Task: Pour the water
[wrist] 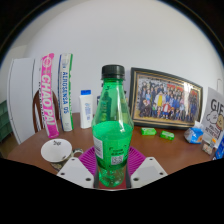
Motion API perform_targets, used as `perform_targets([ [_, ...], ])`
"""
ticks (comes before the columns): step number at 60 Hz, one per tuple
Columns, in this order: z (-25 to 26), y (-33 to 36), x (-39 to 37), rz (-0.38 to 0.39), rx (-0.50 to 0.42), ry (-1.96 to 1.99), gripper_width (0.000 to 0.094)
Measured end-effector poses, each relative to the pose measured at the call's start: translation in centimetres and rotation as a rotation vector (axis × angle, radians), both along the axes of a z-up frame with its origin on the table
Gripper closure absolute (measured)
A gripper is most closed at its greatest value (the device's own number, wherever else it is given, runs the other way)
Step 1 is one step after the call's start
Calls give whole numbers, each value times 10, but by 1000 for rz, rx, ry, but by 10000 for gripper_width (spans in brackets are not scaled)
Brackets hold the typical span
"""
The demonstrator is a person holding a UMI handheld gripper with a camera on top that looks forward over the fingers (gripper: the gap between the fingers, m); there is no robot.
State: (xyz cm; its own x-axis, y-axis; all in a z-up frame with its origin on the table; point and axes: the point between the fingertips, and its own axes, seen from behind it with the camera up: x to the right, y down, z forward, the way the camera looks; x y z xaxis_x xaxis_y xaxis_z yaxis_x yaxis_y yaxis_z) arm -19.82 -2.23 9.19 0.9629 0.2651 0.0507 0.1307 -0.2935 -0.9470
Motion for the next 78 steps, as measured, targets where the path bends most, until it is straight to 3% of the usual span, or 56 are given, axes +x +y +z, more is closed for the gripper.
perform_targets([
  [6, -21, -2, 4, -17, -25, 13, 570],
  [18, -18, -3, 10, -50, 27, 57, 561],
  [29, -22, -6, 12, -66, -2, 42, 381],
  [35, -33, -19, 15, -110, -98, 27, 65],
  [55, 25, -139, 19, -276, -246, -60, 83],
  [66, 72, -220, 22, -367, -284, -98, 85],
  [78, 106, -274, 21, -412, -284, -97, 83],
])
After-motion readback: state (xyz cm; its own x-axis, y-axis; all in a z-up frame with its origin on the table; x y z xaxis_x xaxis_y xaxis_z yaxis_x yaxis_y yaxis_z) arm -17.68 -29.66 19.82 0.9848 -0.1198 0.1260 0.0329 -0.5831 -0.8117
